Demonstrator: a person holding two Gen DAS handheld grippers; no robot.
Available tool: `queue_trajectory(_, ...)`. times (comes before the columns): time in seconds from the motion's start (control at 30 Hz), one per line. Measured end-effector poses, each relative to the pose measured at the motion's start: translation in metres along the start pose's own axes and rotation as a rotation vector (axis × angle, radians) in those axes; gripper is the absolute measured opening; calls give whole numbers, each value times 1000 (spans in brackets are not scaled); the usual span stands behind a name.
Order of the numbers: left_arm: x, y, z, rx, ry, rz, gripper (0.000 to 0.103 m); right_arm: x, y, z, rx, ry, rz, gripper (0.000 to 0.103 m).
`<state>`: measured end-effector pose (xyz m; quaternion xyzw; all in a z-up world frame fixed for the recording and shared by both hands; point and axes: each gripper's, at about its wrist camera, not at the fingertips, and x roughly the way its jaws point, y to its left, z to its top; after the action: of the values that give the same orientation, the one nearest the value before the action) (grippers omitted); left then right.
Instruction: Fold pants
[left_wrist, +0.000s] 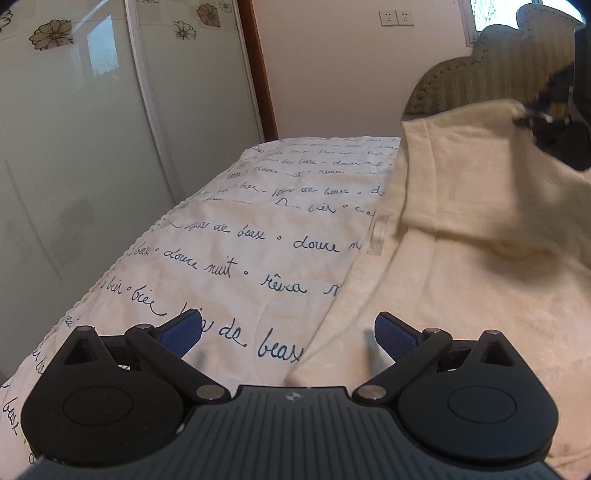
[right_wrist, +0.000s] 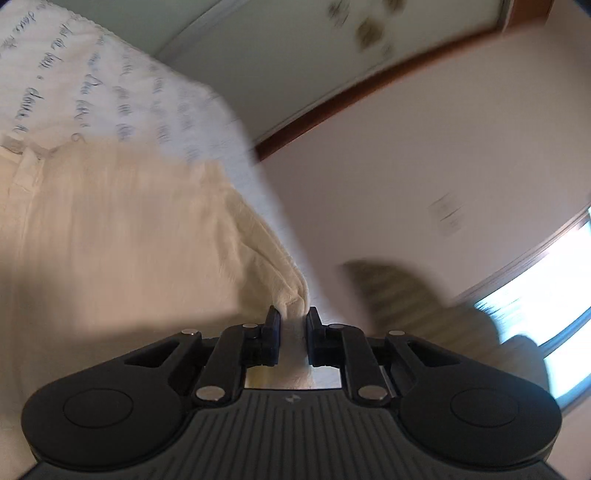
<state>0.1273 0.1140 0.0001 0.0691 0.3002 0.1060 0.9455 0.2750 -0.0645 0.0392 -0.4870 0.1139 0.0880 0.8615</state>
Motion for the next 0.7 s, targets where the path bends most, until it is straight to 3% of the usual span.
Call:
queue_trajectory(0.07, -4, 2, -1, 9, -9, 9, 102, -25, -3, 5, 61, -62, 30, 13)
queue_trajectory(0.17, -8, 10, -1, 2, -25, 43, 102, -82, 23, 8, -23, -164, 31, 13)
queue_trajectory(0.43, -17, 50, 10, -134, -67, 179, 102, -214, 111, 4, -135, -272, 264, 12)
queue_trajectory(0.53, -24, 64, 14, -198, -80, 199, 102, -226, 139, -5, -184, -252, 315, 12)
queue_trajectory(0.7, -40, 55, 20, -178, -104, 162, 102, -237, 130, -8, -63, -226, 348, 12)
